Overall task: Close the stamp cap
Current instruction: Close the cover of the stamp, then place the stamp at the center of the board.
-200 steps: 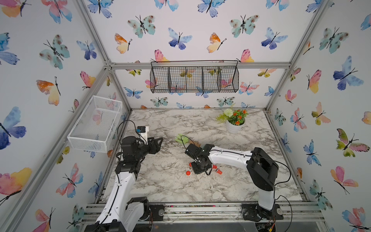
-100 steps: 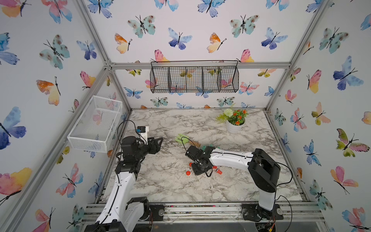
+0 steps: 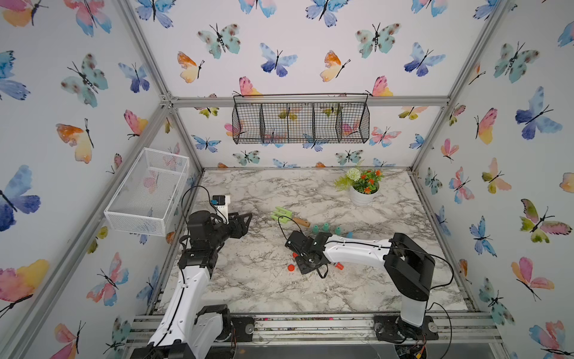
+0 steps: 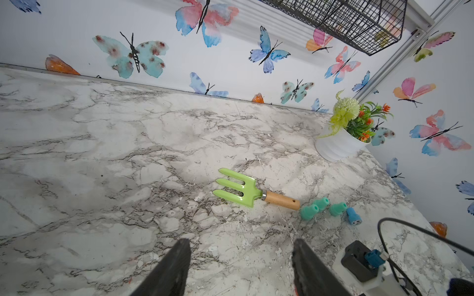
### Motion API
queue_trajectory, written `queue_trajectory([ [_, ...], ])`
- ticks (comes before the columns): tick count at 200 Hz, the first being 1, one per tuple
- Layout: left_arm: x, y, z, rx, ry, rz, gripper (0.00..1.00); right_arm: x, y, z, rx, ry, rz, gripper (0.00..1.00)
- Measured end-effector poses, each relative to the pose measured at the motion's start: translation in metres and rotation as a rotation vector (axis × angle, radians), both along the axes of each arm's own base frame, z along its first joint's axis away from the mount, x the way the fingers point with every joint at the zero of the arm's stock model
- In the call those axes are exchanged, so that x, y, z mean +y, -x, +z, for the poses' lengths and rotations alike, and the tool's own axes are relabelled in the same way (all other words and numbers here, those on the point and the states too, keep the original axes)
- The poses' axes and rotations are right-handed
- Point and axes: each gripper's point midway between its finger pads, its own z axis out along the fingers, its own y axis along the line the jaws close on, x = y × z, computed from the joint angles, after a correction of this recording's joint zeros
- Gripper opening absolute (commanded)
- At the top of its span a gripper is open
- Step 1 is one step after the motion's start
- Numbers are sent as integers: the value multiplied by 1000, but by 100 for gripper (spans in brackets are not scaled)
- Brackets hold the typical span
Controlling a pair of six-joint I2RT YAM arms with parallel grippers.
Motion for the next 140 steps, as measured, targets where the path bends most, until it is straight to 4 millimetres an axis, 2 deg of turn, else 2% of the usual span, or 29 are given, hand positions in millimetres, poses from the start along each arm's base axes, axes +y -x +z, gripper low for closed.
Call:
queue_trajectory([
  [37,0,0,0,0,0,0,65,3,2,2,11,-18,13,11],
  [69,0,0,0,1,0,0,65,9,-9,13,19,-18,16,12],
  [101,0,0,0,1,0,0,65,10,-39,16,5,-31,-9,14],
  [140,0,0,0,1,0,0,65,-18,-84,16,-14,-29,-88,16],
])
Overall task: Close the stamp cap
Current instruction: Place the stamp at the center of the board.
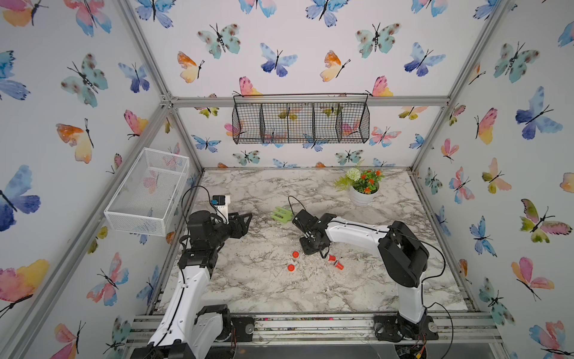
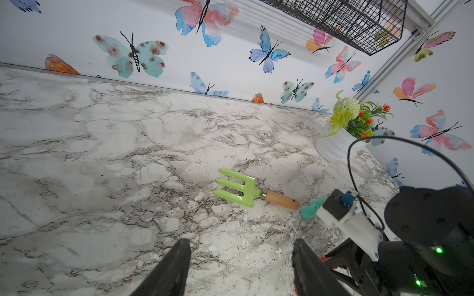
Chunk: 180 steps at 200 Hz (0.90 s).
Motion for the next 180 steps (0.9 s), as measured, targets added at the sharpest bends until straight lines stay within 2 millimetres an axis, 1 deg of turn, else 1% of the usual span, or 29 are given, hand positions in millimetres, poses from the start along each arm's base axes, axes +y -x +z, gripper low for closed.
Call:
queue_trajectory([
  [25,0,0,0,0,0,0,65,-18,-18,0,-11,-2,-36,18],
  [58,0,0,-1,3,0,0,65,-37,-31,0,-20,-1,-71,24],
  [71,0,0,-1,4,0,0,65,-42,-34,0,-20,-1,-79,27],
  [96,0,0,-2,5,1,-1,65,-42,-34,0,-13,-8,-79,33],
  [136,0,0,-2,6,1,-2,65,-40,-32,-8,17,-1,-76,42],
  [180,0,0,-2,7,2,-3,65,-29,-43,9,-9,-33,-69,47],
])
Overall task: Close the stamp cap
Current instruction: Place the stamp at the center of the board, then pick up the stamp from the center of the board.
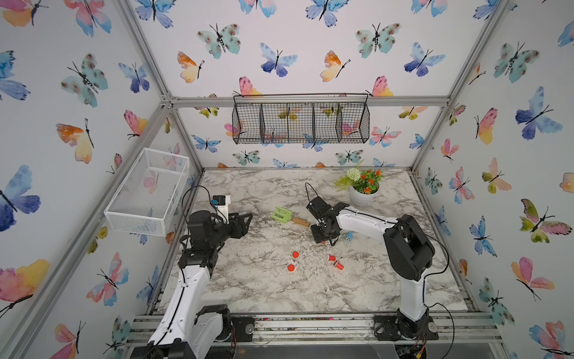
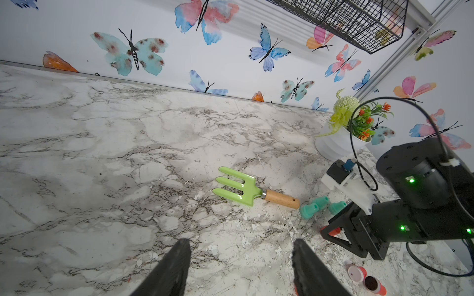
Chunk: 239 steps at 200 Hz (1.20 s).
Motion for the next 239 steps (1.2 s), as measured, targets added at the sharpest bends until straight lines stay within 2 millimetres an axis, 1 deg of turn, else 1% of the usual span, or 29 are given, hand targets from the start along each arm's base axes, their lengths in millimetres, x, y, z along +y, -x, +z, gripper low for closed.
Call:
queue_trajectory([
  [33,0,0,0,1,0,0,65,2,-3,12,-10,-4,-1,47],
  [48,0,0,-1,2,0,-1,65,-1,0,19,-8,0,-1,47],
  [59,-1,0,-1,3,2,-4,65,-5,3,28,-17,-5,-2,46],
  [84,-6,1,0,1,16,-37,65,-21,20,50,-34,-20,-3,45],
  [99,-10,1,2,-3,32,-61,65,-33,33,55,-28,-21,-5,43],
  [109,-13,1,2,-5,41,-77,64,-41,45,53,-13,-19,-8,43],
  [122,-15,1,2,-3,52,-91,64,-53,61,45,18,-12,-12,42],
  [148,-17,1,2,1,63,-104,64,-72,95,20,105,5,-23,41],
  [171,-18,1,2,2,68,-108,64,-81,116,0,160,6,-26,41],
  [195,-18,2,2,2,69,-108,64,-81,125,-12,181,-6,-18,41],
  [213,-18,1,2,3,69,-108,64,-79,124,-15,175,-13,-16,41],
  [239,-18,1,2,4,69,-108,64,-74,118,-18,161,-23,-12,38],
])
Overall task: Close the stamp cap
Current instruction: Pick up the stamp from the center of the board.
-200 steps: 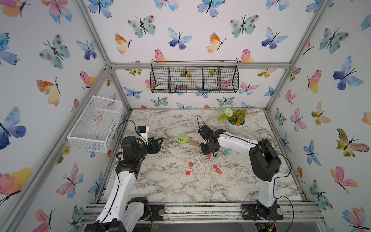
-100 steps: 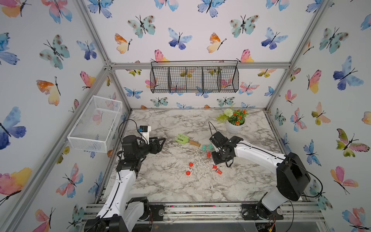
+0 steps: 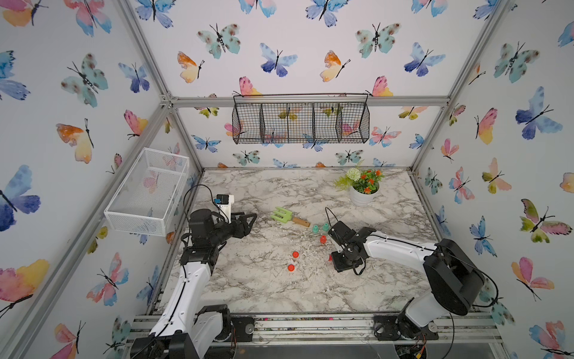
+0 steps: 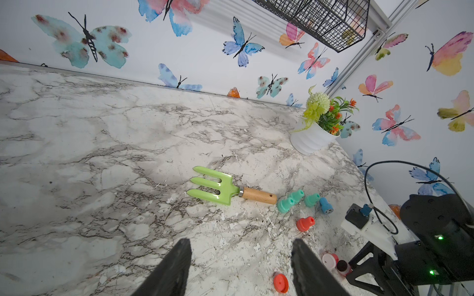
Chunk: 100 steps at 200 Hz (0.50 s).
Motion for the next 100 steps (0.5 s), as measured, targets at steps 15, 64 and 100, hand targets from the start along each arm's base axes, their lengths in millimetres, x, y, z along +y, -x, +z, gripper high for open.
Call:
queue_trajectory([
  [15,0,0,0,0,0,0,64,2,-2,-2,-6,-3,3,36],
  [64,0,0,-1,4,-1,1,64,3,-3,-7,-8,-4,7,30],
  [100,0,-1,-2,9,-1,1,64,4,-2,-7,-13,-9,11,32],
])
